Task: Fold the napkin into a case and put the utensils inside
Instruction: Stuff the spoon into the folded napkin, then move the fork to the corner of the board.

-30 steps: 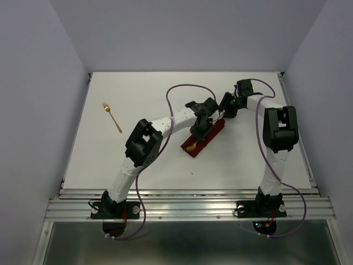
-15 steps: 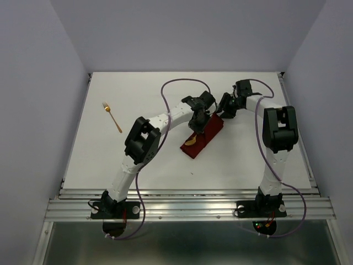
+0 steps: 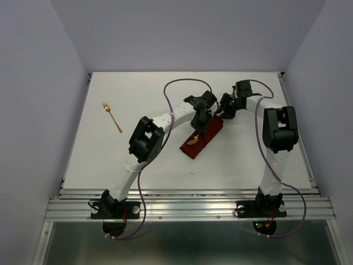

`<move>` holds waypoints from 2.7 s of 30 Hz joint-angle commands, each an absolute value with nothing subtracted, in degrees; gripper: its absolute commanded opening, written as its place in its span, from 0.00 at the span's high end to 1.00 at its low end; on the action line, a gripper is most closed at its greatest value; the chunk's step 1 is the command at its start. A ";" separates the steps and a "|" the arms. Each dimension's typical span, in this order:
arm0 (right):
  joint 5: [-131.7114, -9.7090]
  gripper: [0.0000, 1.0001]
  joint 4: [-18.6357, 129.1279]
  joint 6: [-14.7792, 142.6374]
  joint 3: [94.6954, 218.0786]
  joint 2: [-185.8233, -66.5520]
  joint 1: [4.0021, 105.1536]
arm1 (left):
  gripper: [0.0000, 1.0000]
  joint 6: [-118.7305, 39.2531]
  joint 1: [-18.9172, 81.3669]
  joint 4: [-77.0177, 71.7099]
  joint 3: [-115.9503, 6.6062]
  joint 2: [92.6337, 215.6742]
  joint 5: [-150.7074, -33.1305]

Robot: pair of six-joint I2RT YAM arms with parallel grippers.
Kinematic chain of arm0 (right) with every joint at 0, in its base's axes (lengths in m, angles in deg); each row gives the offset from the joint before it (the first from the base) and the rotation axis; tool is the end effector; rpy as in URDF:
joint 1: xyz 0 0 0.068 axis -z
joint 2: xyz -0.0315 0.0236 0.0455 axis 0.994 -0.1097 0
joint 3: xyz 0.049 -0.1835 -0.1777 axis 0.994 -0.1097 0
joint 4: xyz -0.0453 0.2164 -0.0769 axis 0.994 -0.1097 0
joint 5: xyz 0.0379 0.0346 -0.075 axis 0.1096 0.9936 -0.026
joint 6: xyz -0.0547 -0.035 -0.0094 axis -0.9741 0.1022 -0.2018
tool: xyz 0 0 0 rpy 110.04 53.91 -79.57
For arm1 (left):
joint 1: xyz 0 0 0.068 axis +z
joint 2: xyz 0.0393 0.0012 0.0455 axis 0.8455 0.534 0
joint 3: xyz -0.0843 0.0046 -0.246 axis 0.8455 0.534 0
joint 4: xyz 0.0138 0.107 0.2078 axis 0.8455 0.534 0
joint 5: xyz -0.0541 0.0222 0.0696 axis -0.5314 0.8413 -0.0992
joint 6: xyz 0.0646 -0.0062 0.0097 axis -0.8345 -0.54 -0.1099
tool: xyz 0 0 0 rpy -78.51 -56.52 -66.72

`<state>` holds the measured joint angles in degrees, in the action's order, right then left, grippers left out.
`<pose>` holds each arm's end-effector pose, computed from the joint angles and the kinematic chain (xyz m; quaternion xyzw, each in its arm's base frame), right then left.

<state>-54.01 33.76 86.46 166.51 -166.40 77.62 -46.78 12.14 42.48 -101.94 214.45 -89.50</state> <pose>0.4207 0.0661 0.1491 0.1317 0.9313 0.2758 0.1980 0.3372 -0.3517 0.1781 0.3502 0.8972 -0.1565 0.2187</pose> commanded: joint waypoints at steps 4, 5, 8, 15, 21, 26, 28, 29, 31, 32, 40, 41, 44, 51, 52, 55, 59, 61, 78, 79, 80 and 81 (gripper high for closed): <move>-54.97 0.47 30.79 85.15 164.78 -166.40 76.67 | 1.00 -47.63 12.64 42.95 -104.67 213.92 -88.58; -54.97 0.46 30.88 85.15 164.78 -166.31 76.67 | 1.00 -47.63 12.72 42.78 -104.15 213.58 -88.49; -54.97 0.46 30.97 85.15 164.69 -166.13 76.67 | 0.91 -47.80 12.64 42.25 -102.92 212.61 -87.79; -55.68 0.41 30.88 85.85 164.51 -165.17 76.67 | 0.71 -49.03 12.64 43.39 -103.00 211.64 -87.70; -59.27 0.35 30.53 86.73 164.25 -163.15 76.67 | 0.66 -49.30 12.72 44.36 -101.77 209.09 -87.35; -66.56 0.23 30.35 88.05 163.63 -159.46 76.67 | 0.50 -49.30 12.64 45.15 -100.37 205.15 -85.42; -70.42 0.15 30.35 88.40 163.20 -156.56 77.20 | 0.44 -49.04 12.72 44.98 -98.44 203.30 -84.63; -71.48 0.13 30.27 88.58 162.67 -154.64 78.51 | 0.42 -48.86 12.64 44.19 -96.52 201.11 -84.28; -74.38 0.10 30.27 89.10 161.97 -152.78 79.66 | 0.39 -48.33 12.72 43.49 -94.66 197.51 -82.97; -75.27 0.09 30.18 89.63 161.53 -151.82 80.18 | 0.39 -47.72 12.81 43.22 -93.78 196.44 -81.48; -80.47 0.06 30.26 89.55 153.80 -143.29 82.56 | 0.42 -41.40 22.64 36.02 -74.11 180.19 -80.58; -79.76 0.06 30.18 89.46 153.36 -142.32 82.56 | 0.43 -39.91 27.44 33.92 -71.65 176.95 -80.06; -74.95 0.06 30.70 88.85 151.34 -141.00 82.56 | 0.38 -34.11 39.29 31.97 -64.61 172.81 -80.84; -69.13 0.06 32.37 88.67 148.87 -139.59 82.56 | 0.32 -31.37 56.22 30.12 -59.49 175.59 -75.22; -67.90 0.06 32.81 88.75 148.69 -139.50 82.56 | 0.32 -30.67 59.28 29.60 -59.76 177.95 -74.52; -66.23 0.06 33.43 88.93 147.73 -138.89 82.56 | 0.32 -28.82 62.81 28.11 -59.76 181.39 -74.16; -65.35 0.06 33.78 88.84 146.67 -138.18 82.56 | 0.30 -28.64 63.44 26.78 -60.55 186.32 -76.36; -64.73 0.06 33.78 88.67 146.32 -138.18 82.56 | 0.28 -28.03 63.44 25.56 -59.94 188.07 -79.08; -63.06 0.06 33.61 89.02 145.27 -137.83 82.03 | 0.31 -36.37 57.99 24.30 -86.08 207.58 -91.83; -63.15 0.06 33.52 89.02 144.83 -137.66 82.03 | 0.31 -37.16 57.47 25.19 -88.04 208.38 -91.57; -63.58 0.06 33.43 89.02 144.56 -137.57 82.03 | 0.32 -37.78 55.46 25.90 -90.06 209.17 -90.00; -63.76 0.05 33.34 89.02 144.47 -137.57 82.03 | 0.33 -39.26 55.00 27.73 -93.39 209.35 -89.29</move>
<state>-63.11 32.71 89.47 145.07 -140.04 82.49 -34.46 57.76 21.86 -85.50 207.82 -89.50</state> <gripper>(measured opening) 0.941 0.688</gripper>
